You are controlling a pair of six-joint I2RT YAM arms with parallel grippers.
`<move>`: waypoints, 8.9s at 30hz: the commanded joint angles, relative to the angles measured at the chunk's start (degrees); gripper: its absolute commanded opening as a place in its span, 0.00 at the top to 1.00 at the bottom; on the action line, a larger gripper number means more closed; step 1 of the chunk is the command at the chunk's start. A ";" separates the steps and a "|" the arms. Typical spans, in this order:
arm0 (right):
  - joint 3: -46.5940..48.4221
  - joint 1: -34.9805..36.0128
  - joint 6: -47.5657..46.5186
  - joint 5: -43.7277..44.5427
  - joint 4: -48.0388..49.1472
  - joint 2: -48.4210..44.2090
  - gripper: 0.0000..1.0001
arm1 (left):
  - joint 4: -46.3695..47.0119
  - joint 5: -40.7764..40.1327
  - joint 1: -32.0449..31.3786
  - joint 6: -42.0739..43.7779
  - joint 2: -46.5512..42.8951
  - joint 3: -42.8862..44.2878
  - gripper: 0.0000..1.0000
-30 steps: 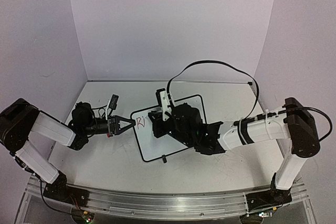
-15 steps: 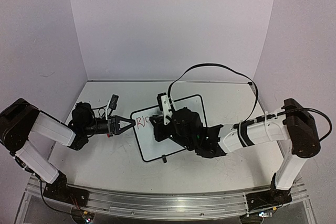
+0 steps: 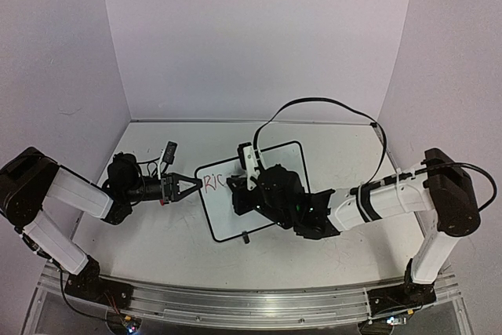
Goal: Write a sentence on the whiteboard
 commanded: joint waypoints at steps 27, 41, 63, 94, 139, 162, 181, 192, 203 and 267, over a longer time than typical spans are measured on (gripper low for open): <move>-2.30 -0.32 -0.74 0.87 0.53 -6.38 1.00 | 0.60 3.27 -0.29 -1.18 -1.75 -0.82 1.00; 1.93 -1.58 -2.15 -2.02 1.30 -1.80 1.00 | 0.47 3.24 -0.17 -1.35 -2.12 -1.00 1.00; -0.40 -2.13 0.31 3.80 0.49 -2.90 1.00 | 0.23 3.52 -0.27 -1.43 -1.71 -0.28 1.00; 3.29 -2.25 -2.88 1.38 2.38 -0.56 1.00 | -0.04 3.59 -0.22 -1.14 -1.67 -0.19 1.00; -3.59 -0.97 2.52 2.70 0.63 -2.33 1.00 | -0.51 3.26 -0.26 -1.05 -2.08 -0.26 1.00; -5.53 -2.83 -3.23 -6.97 2.67 -11.09 1.00 | -0.97 3.60 -0.27 -1.60 -2.10 -0.30 1.00; -2.20 -2.59 -2.07 -1.66 0.80 -4.68 1.00 | -1.60 3.53 -0.22 -1.66 -2.54 -0.29 1.00; -1.49 -2.64 -2.05 0.00 0.19 -3.59 1.00 | -1.75 3.42 -0.27 -1.46 -2.55 -0.38 1.00; -1.65 -2.58 -0.73 1.91 -2.79 -3.74 1.00 | -1.83 3.32 -0.23 -1.35 -2.70 -0.42 1.00; -9.44 -7.82 -4.13 -3.60 -12.43 -27.68 1.00 | -6.93 -9.29 -2.69 -7.53 -9.80 -3.69 0.23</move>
